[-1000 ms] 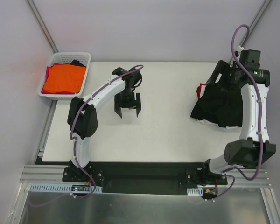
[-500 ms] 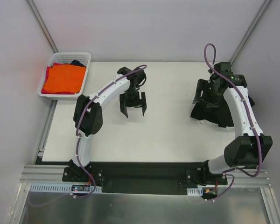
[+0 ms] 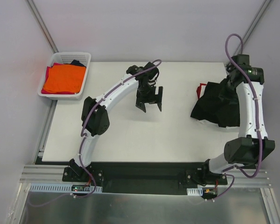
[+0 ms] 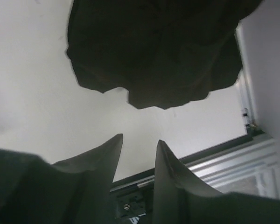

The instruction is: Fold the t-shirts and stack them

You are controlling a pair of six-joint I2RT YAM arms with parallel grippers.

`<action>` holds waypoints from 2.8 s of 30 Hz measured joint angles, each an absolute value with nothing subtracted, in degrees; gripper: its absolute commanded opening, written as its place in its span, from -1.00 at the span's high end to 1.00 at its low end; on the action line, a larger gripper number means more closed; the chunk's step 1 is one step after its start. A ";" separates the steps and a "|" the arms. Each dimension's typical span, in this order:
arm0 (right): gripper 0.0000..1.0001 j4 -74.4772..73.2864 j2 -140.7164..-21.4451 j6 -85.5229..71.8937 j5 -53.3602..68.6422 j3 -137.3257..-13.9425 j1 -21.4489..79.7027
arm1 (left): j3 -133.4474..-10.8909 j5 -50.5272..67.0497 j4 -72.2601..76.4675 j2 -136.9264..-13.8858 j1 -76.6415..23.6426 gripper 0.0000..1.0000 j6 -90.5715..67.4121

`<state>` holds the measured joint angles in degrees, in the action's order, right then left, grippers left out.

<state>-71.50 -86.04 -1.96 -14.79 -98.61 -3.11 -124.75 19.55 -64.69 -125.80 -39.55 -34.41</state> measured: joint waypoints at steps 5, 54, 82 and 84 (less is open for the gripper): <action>0.98 -73.89 -89.30 -2.61 -20.78 -102.78 -9.67 | -119.07 19.33 -61.52 -125.14 -39.27 -0.70 -33.50; -0.44 -59.07 -98.61 -1.23 -6.02 -81.67 -23.55 | -78.70 15.00 -45.60 -98.41 -32.16 -0.77 -26.41; 0.98 -66.59 -100.05 -3.42 -9.89 -91.39 -25.10 | -85.49 15.92 -47.68 -103.83 -31.00 -0.75 -24.36; 0.93 -67.11 -99.74 -3.42 -10.50 -91.39 -25.41 | -85.49 15.90 -48.18 -103.83 -31.00 -0.75 -24.01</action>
<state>-67.11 -99.74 -3.42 -10.50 -91.39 -25.41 -85.49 15.90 -48.18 -103.83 -31.00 -24.01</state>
